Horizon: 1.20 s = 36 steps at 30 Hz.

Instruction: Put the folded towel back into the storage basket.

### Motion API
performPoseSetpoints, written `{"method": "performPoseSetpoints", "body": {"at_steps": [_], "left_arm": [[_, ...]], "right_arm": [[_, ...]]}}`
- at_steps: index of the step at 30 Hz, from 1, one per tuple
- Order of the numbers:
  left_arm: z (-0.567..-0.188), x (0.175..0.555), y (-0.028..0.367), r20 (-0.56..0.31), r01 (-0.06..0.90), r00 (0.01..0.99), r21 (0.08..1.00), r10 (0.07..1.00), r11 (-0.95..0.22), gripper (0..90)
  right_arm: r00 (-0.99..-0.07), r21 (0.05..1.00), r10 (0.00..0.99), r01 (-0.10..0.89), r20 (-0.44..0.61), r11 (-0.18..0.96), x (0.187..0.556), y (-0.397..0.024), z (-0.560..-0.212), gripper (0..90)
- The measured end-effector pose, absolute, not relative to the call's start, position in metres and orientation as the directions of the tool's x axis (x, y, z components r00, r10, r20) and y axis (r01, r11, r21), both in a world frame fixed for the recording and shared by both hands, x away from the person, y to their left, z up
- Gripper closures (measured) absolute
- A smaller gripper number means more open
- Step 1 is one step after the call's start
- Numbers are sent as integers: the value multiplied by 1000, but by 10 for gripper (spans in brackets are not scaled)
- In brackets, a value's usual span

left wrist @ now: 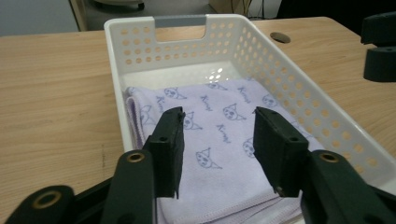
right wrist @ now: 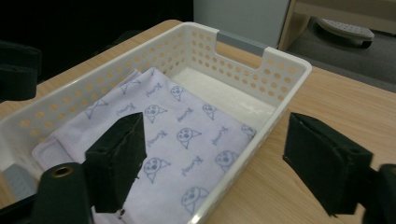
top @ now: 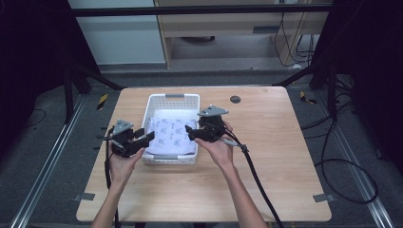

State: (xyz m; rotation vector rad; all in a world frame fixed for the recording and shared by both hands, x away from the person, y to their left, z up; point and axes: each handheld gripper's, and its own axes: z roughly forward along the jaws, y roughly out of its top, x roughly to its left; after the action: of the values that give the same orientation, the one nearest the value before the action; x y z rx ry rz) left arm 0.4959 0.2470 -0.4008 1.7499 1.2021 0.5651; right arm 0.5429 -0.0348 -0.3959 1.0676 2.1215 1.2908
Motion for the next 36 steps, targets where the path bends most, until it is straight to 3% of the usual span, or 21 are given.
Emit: {"method": "performPoseSetpoints", "body": {"at_steps": [7, 19, 36], "left_arm": [[-405, 489, 240, -76, 464, 438, 873, 896, -152, 410], [-411, 476, 240, -53, 447, 450, 878, 892, -174, 344], [-425, 453, 244, -45, 430, 447, 886, 893, -171, 308]], "right_arm": [[-620, 896, 784, 368, 35, 251, 519, -61, -397, 154], [-632, 908, 774, 342, 32, 242, 486, -101, -405, 127], [-543, 903, 837, 386, 58, 188, 468, -162, -435, 116]]}}
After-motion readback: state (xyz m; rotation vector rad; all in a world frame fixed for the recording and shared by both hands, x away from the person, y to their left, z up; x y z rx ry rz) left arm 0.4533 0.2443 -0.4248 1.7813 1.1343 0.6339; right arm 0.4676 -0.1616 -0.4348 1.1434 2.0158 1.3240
